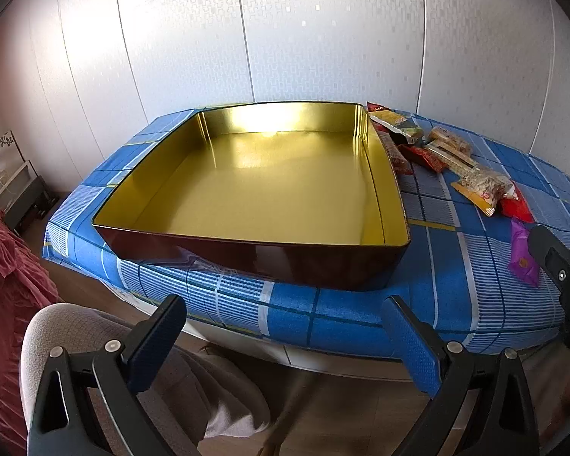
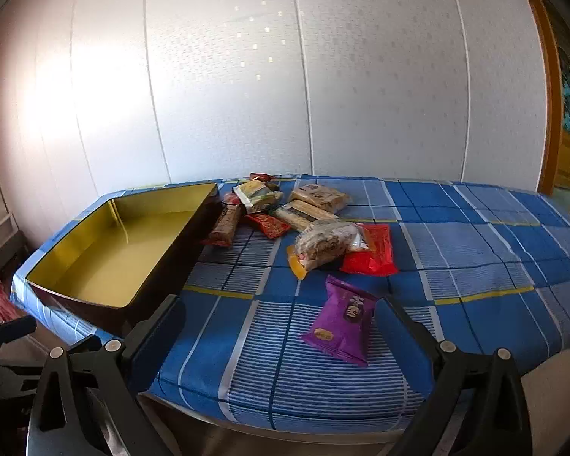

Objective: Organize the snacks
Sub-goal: 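Move both tools toward the snack pile beside the gold tray, then grasp the clear sunflower-seed bag with the left gripper while the right gripper grasps the purple pouch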

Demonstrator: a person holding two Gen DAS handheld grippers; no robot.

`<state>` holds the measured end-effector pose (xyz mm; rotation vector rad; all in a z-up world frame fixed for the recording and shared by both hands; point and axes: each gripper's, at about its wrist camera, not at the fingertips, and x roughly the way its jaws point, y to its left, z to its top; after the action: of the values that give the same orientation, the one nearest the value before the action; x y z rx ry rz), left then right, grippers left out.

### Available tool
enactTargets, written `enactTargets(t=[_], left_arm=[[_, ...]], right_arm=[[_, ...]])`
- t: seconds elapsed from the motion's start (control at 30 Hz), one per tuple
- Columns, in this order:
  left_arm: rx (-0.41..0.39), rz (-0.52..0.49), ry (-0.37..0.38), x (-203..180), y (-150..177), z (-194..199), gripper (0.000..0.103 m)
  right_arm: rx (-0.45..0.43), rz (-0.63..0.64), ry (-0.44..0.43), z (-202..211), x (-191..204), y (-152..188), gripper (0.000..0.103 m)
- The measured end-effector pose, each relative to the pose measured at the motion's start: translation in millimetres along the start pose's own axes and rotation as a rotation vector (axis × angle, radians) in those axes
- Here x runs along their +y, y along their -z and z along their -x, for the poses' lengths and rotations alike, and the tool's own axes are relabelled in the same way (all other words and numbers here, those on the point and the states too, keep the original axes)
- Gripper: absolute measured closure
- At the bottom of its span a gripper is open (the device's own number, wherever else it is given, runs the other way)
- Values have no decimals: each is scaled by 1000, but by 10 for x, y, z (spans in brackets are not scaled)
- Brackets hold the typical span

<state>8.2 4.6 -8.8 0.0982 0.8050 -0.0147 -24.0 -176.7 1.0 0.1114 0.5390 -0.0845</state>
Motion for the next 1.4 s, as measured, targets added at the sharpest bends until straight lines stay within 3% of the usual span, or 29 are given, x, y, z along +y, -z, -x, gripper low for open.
enactTargets(t=[0.27,0.43,0.57,0.67,0.77,0.9,1.03,1.27,1.4], left_arm=[[29,2,22,-10,-10,-64,0],[63,19,101,-18,-8,-121,0],[41,0,144,-63,6,-84,0],[54,-8,225,-119,15,-80,0],[99,-28,290,-200,38,-113,0],[110,-23,334,-248,47,-102,0],[111,-5,340,-257,55,-103,0],[61,-53,229,-294,57,-49,0],[45,-97,229,-377,-36,-13,0]], right_arm=[[52,-2,-4,-34,-18,35,3],[85,-65,30,-48,-235,51,6],[105,-137,65,-38,-488,27,16],[120,-202,105,-51,-708,20,17],[161,-264,114,-113,-874,38,23],[214,-288,103,-222,-920,41,24],[272,-230,43,-429,-834,-64,26],[305,-103,33,-655,-651,-167,27],[344,-129,30,-749,-694,-86,44]])
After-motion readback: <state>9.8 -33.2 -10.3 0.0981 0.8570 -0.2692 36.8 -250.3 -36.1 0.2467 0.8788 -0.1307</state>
